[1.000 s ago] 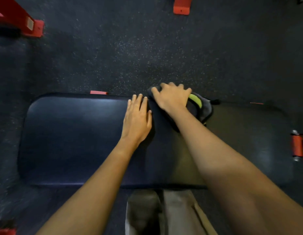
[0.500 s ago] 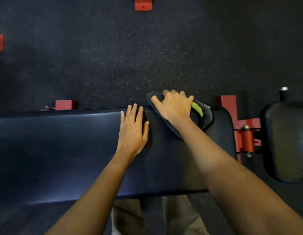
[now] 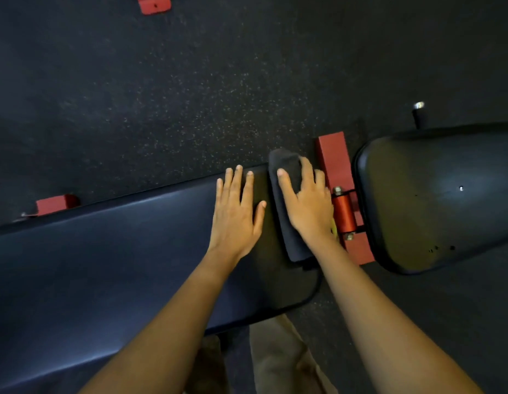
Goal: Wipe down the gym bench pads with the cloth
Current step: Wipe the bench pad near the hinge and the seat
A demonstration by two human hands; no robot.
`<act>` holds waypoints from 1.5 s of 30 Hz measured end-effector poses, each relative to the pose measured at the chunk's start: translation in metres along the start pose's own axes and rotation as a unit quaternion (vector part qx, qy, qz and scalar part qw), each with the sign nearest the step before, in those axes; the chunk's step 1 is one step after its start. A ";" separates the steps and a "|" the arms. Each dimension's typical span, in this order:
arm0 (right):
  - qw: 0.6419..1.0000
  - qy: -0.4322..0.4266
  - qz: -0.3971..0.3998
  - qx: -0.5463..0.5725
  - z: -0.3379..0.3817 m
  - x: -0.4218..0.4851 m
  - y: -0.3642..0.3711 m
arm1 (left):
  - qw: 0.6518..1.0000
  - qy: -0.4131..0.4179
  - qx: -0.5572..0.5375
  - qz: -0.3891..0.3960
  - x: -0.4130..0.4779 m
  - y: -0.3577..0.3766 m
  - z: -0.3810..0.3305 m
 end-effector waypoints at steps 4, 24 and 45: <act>0.999 0.013 -0.011 0.032 -0.035 -0.044 -0.005 | 0.999 -0.004 0.035 -0.018 -0.002 0.007 -0.004; 0.999 -0.010 -0.019 -0.048 -0.047 -0.072 0.000 | 0.998 0.005 0.044 -0.052 -0.002 0.008 -0.005; 0.970 0.147 -0.160 0.107 -0.097 -0.141 0.010 | 0.960 0.266 0.018 0.084 -0.083 0.031 -0.039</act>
Point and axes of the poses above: each hand's wrist, its own x-axis towards the middle knuckle, its own y-axis out of the palm, z = x × y, the point moved 8 cm from there along x, towards the middle knuckle, and after that the axes turned 3 degrees about x, right-handed, at the moved point
